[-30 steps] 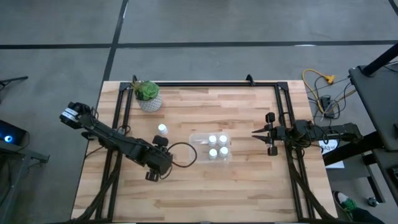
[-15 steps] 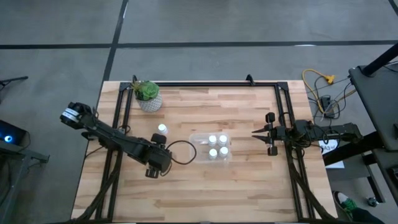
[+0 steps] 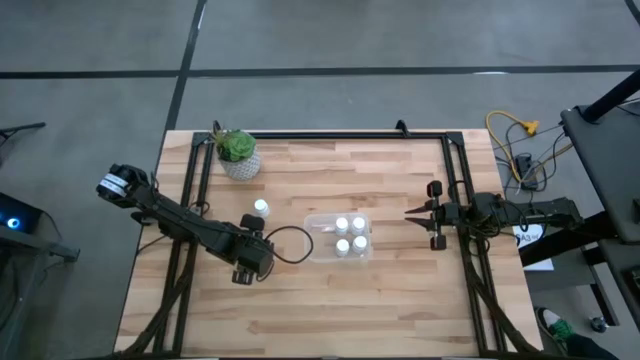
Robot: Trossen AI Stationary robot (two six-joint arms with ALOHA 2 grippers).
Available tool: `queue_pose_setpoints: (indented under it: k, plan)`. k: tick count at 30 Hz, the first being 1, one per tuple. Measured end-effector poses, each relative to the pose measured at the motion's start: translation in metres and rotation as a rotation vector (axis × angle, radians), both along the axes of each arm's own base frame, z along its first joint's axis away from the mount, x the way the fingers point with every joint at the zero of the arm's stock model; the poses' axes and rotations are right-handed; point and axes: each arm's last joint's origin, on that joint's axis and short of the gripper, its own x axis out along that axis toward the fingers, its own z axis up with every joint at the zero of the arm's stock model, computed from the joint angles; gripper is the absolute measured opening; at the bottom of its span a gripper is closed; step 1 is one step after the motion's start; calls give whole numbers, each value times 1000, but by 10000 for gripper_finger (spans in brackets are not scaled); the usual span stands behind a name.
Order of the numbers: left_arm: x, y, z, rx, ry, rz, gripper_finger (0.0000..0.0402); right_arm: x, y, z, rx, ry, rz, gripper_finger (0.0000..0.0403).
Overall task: Pick and place pill bottles into a basket
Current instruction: Put the bottom white pill bottle into the transparent bin
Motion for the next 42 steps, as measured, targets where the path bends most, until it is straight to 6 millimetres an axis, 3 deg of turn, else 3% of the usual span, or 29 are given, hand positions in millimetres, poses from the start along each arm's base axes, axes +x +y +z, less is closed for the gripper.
queue_pose_setpoints:
  k: [6,12,17,27,34,42]
  plan:
    - [0,0,0,-14,-2,19,198,0,0,0,0,0,0,59]
    - [3,-1,3,-30,-20,18,142,0,0,0,0,1,0,59]
    - [6,-3,8,-59,-29,15,142,0,0,0,0,1,0,59]
    - [23,-11,45,-94,-150,-28,142,0,0,0,0,1,0,59]
    - [39,-13,74,-6,-267,-68,142,0,0,0,0,1,0,59]
    - [67,-10,84,84,-295,-100,142,0,0,0,0,1,0,59]
